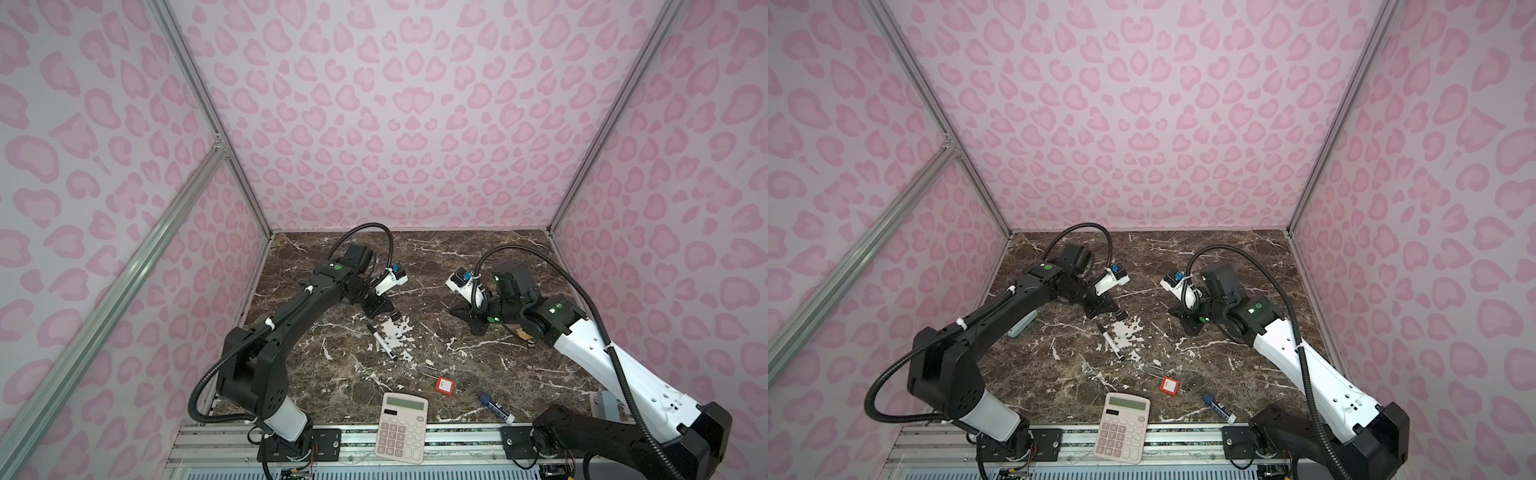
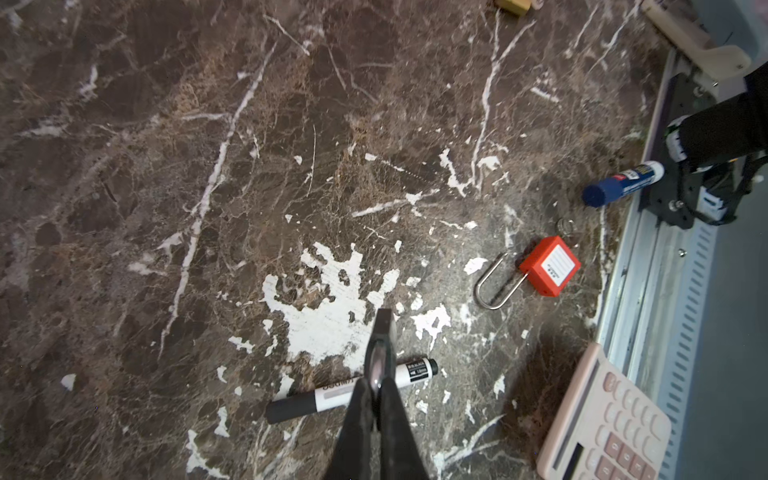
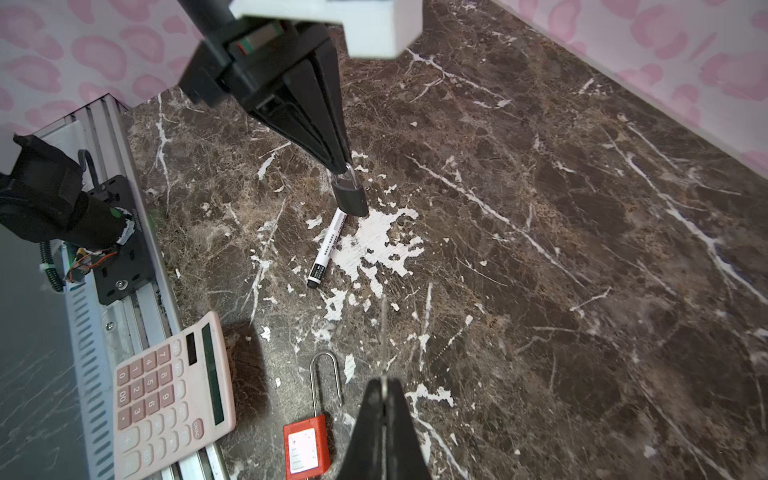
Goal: Lock with the key
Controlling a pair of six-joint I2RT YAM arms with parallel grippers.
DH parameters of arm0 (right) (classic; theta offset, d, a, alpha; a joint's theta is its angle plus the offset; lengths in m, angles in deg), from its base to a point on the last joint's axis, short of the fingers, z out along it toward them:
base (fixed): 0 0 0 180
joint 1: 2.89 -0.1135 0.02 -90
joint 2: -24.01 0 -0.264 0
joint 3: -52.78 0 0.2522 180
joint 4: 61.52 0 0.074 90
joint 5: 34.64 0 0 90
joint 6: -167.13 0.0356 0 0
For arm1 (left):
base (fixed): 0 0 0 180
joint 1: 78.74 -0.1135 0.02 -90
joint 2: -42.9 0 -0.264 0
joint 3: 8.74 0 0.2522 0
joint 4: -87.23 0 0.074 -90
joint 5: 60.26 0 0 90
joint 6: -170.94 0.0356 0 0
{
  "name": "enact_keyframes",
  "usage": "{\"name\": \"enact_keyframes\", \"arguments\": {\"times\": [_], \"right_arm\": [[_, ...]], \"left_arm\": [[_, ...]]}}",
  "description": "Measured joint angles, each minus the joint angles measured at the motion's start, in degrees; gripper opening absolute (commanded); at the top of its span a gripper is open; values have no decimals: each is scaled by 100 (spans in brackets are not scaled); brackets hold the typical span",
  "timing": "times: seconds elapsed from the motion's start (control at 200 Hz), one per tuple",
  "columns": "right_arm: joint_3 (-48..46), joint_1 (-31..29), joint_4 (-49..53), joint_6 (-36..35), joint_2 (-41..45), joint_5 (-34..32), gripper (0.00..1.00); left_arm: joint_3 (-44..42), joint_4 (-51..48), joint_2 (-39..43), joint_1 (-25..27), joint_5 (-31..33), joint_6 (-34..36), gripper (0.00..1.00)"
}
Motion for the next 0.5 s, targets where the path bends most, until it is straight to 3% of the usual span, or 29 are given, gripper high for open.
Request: {"name": "enact_keyframes", "arguments": {"times": [0.175,0.5], "right_arm": [[0,20,-28,26,52,-149,0],[-118,31,140,-44,271,-358,0]], "left_arm": [[660,-466,-914,404,610,299,3],[1523,-885,-1963,750,953,662,3]]}}
